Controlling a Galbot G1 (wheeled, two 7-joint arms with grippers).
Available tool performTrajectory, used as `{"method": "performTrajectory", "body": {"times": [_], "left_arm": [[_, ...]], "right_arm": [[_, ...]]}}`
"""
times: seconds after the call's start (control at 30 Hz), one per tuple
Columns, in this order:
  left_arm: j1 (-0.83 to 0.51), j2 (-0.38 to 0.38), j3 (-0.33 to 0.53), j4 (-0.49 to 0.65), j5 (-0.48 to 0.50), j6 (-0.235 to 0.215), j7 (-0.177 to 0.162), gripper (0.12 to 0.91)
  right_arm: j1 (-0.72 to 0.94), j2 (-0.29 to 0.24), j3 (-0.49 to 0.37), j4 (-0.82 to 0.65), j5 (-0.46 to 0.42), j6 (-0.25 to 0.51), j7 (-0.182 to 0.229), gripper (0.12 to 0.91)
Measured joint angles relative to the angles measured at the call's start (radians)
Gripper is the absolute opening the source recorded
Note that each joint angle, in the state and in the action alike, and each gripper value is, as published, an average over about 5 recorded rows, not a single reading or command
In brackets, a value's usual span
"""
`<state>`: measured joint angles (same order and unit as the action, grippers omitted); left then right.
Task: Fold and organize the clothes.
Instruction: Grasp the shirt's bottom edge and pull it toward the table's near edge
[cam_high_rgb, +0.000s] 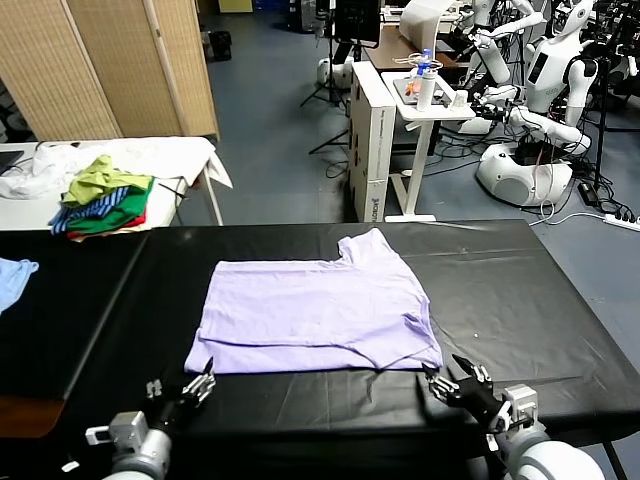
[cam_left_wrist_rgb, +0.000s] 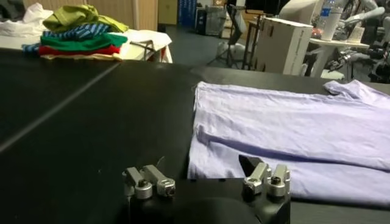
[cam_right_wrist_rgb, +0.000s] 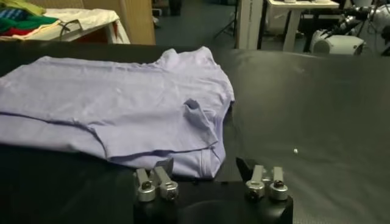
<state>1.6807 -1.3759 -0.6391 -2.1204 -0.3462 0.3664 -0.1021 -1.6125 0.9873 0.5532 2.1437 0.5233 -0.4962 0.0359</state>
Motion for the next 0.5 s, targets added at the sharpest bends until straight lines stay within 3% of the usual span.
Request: {"method": "performTrajectory", "body": {"times": [0.17,0.27,0.37,0.5], "left_arm": [[0.014,-0.001,0.000,0.000,0.001,0.000,0.000,0.369],[0.025,-0.005,0.001,-0.008,0.004,0.001,0.000,0.219],[0.042,-0.010,0.001,-0.021,0.011,0.008,-0.004,0.142],[0.079,-0.006,-0.008,-0.049,0.018,0.015,-0.008,0.145]], "right_arm": [[-0.007,-0.004,0.000,0.007,-0.002,-0.002,-0.002,0.188],[-0.017,-0.012,0.009,0.020,0.003,-0.018,0.006,0.146],[-0.036,-0.023,0.025,0.043,0.017,-0.041,0.016,0.139],[-0.072,-0.037,0.053,0.083,0.046,-0.062,0.027,0.139]]}}
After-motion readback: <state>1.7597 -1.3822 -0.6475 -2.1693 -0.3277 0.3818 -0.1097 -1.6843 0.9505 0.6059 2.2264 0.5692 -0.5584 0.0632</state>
